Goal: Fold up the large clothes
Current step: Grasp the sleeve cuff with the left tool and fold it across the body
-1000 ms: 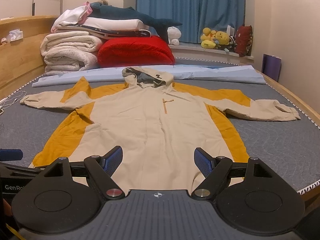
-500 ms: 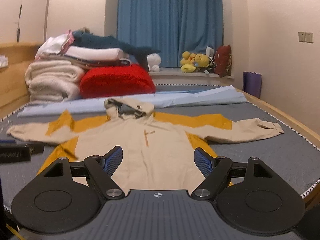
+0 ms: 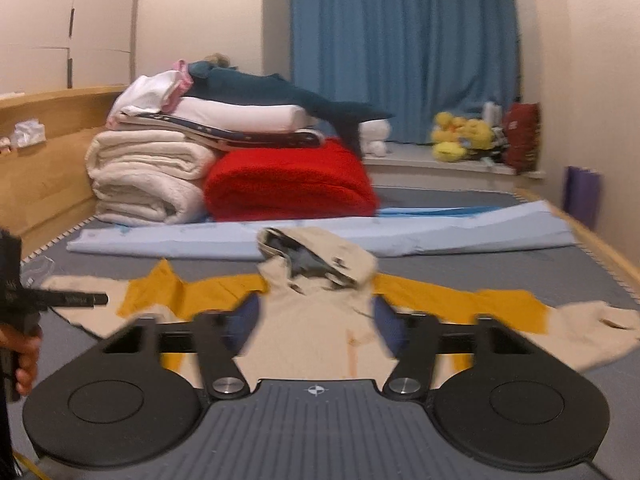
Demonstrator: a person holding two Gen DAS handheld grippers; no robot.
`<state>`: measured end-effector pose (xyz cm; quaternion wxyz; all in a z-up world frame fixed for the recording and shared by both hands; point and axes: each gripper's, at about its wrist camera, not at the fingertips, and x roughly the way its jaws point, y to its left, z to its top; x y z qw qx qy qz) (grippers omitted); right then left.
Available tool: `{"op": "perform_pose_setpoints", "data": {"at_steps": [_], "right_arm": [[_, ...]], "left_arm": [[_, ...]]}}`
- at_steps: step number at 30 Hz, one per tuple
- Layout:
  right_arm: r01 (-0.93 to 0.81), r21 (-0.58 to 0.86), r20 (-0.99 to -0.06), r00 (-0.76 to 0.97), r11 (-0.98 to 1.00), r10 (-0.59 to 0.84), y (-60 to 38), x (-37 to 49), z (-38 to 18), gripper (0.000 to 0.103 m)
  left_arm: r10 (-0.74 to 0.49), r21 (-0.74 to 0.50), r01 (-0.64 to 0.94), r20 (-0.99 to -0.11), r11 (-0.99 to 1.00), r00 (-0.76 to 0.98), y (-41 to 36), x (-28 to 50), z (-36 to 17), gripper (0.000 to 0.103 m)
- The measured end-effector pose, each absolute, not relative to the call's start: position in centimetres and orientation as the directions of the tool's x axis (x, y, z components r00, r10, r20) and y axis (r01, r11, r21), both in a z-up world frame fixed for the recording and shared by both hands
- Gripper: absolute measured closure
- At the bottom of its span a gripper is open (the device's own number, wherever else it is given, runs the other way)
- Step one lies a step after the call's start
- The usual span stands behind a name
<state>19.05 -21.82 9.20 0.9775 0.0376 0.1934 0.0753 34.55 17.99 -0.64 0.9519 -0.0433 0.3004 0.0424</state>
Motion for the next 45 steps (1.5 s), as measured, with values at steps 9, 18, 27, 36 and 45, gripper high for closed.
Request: {"op": "perform_pose_setpoints", "data": {"at_steps": [9,18,27,36,45], "right_arm": [[-0.269,0.131,-0.395,0.869,0.954,0.299,-16.8,29.9,5.3,0.068],[-0.351,0.151,-0.508,0.774,0.924,0.378,-14.4,33.2,1.6,0.07],[-0.365,0.164,-0.522,0.756,0.916,0.395,-13.7,33.7,-0.1,0.095],[-0.35,0.17,-0.54,0.749,0.921,0.384,-13.8,33.8,-0.7,0.095],[-0.336,0.178,-0.533,0.757,0.925,0.378,-14.7,34.0,-0.2,0.095]], "left_arm": [[0.262,-0.172,-0.49,-0.672,0.854,0.692,37.6,40.8,-8.4,0.048],[0.275,-0.428,-0.653,-0.662,0.624,0.697,51.6,41.4,-12.1,0.038],[0.257,-0.485,-0.628,-0.629,0.608,0.734,52.0,41.6,-12.4,0.103],[0.295,-0.635,-0.652,-0.584,0.414,0.756,51.8,37.3,-13.2,0.046],[0.391,-0.573,-0.743,-0.631,0.347,0.67,53.0,36.0,-11.4,0.103]]}}
